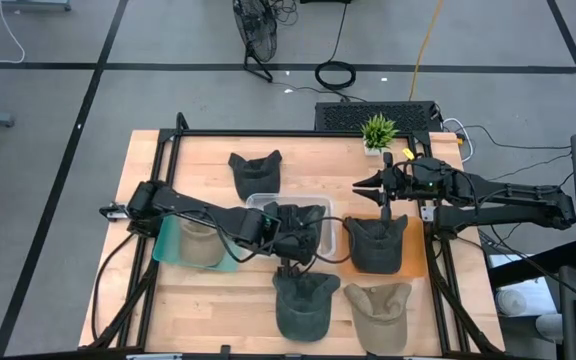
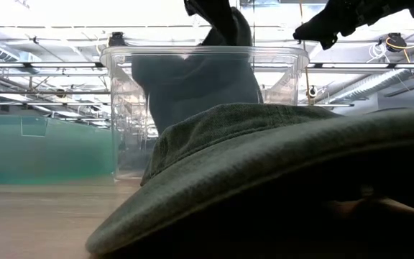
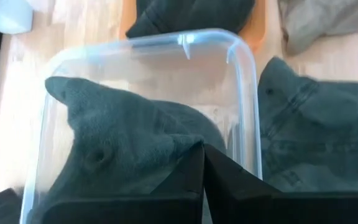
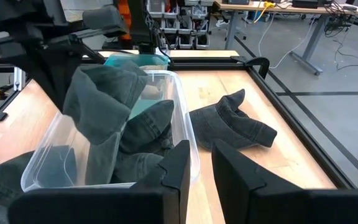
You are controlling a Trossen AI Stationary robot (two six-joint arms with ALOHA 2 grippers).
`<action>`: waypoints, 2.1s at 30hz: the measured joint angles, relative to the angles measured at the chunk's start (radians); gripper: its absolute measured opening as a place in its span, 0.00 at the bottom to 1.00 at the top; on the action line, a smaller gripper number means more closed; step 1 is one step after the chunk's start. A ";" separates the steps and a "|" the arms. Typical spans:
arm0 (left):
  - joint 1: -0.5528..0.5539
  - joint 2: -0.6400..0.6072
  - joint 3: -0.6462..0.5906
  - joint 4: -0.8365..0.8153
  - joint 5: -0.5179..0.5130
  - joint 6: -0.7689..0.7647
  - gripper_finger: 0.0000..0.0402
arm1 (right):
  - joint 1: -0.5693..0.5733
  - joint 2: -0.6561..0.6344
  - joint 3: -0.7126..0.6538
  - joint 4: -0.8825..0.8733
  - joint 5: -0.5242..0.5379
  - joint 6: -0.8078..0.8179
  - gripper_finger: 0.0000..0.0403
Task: Pick & Place hat
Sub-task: Put the left gray cap into the transparent bin
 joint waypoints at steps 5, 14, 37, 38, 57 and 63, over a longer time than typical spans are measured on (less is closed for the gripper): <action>0.001 0.018 -0.005 0.042 0.005 0.055 0.01 | 0.000 0.000 0.000 0.000 0.000 0.000 0.15; 0.050 0.050 -0.030 0.081 0.029 0.079 0.01 | 0.000 0.000 0.000 0.000 0.000 0.000 0.15; 0.076 -0.015 -0.132 0.210 0.105 0.150 0.18 | 0.000 0.000 0.000 -0.001 0.000 -0.011 0.15; 0.075 -0.020 -0.132 0.202 0.102 0.151 0.20 | 0.000 0.000 0.000 0.000 0.000 -0.011 0.15; 0.062 -0.056 -0.249 0.136 -0.029 0.173 0.21 | 0.000 0.000 0.000 0.000 0.000 0.003 0.15; 0.086 -0.055 -0.366 0.362 -0.019 0.307 0.15 | 0.000 0.001 -0.038 0.082 0.000 -0.017 0.15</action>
